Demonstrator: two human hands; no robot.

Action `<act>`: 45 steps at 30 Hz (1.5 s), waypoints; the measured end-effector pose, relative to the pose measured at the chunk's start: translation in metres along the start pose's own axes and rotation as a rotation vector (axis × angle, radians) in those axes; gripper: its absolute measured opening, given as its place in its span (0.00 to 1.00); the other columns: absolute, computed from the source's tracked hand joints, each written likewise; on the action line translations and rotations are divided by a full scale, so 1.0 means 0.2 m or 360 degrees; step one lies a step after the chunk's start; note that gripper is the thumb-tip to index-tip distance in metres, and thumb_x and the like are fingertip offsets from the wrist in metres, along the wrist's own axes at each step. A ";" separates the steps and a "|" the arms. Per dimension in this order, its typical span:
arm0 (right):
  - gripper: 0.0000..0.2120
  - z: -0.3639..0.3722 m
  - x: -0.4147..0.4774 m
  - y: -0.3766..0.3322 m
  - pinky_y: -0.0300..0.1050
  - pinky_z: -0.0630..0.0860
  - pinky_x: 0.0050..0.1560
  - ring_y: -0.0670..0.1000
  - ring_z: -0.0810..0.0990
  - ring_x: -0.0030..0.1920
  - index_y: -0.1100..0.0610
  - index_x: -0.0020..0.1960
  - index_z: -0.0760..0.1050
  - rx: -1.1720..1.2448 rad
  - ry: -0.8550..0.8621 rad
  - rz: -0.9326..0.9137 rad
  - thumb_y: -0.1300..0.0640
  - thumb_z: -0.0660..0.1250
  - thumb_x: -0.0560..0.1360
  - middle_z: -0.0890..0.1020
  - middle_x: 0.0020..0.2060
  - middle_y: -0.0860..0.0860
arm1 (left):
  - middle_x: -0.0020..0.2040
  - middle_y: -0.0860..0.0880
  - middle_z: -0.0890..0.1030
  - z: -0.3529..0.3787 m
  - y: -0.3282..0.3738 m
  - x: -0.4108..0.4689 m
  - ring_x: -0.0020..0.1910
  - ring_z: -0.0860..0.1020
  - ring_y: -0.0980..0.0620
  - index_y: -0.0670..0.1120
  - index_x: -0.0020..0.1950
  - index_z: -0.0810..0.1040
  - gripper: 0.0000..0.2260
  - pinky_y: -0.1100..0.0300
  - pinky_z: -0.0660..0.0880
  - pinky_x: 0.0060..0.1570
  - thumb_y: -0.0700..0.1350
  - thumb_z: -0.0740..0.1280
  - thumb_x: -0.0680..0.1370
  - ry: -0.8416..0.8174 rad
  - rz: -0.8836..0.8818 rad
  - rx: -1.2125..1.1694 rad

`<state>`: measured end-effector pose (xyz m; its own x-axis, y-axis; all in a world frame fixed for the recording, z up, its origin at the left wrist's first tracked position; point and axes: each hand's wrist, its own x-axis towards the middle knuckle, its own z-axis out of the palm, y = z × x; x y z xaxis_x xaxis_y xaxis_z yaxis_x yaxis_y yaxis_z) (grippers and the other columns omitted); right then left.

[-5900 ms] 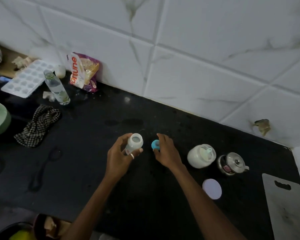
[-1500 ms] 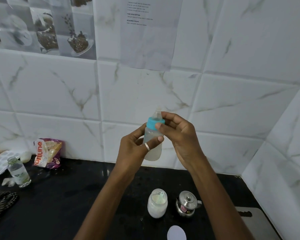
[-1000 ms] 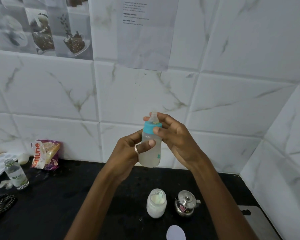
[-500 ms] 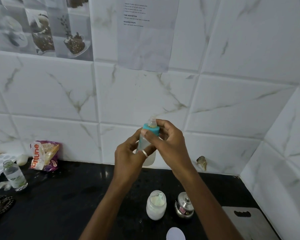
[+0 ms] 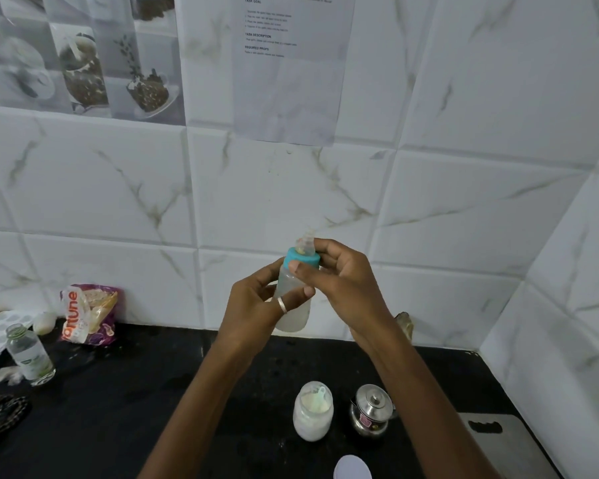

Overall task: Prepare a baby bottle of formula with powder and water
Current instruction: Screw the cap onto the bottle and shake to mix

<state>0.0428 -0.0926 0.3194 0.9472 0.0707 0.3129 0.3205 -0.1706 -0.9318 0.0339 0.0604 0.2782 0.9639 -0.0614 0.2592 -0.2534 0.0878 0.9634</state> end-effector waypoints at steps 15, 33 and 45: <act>0.15 -0.06 0.01 -0.07 0.45 0.78 0.65 0.48 0.81 0.65 0.49 0.67 0.76 0.0092 -0.0409 -0.0060 0.57 0.68 0.81 0.83 0.64 0.47 | 0.57 0.46 0.85 -0.04 0.02 0.02 0.55 0.83 0.48 0.48 0.63 0.84 0.25 0.49 0.81 0.56 0.57 0.79 0.69 -0.0334 -0.0128 -0.0379; 0.09 0.14 -0.03 -0.01 0.51 0.82 0.61 0.49 0.85 0.57 0.48 0.55 0.84 0.0228 0.0210 0.0064 0.52 0.74 0.75 0.87 0.51 0.47 | 0.49 0.55 0.87 0.07 -0.02 -0.07 0.47 0.85 0.52 0.59 0.67 0.81 0.21 0.52 0.83 0.48 0.47 0.68 0.75 0.0322 0.0351 0.0477; 0.10 0.25 -0.09 -0.05 0.47 0.83 0.58 0.40 0.82 0.51 0.45 0.59 0.79 -0.0080 0.0405 -0.0026 0.51 0.73 0.78 0.80 0.46 0.34 | 0.34 0.48 0.83 0.12 -0.07 -0.11 0.30 0.80 0.46 0.48 0.71 0.79 0.22 0.44 0.78 0.31 0.42 0.67 0.76 0.0665 0.0543 0.0611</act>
<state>0.0220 -0.0435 0.3139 0.9125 -0.1745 0.3699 0.3300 -0.2203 -0.9179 0.0136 0.0370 0.2599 0.7554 0.3048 0.5801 -0.4870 -0.3313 0.8082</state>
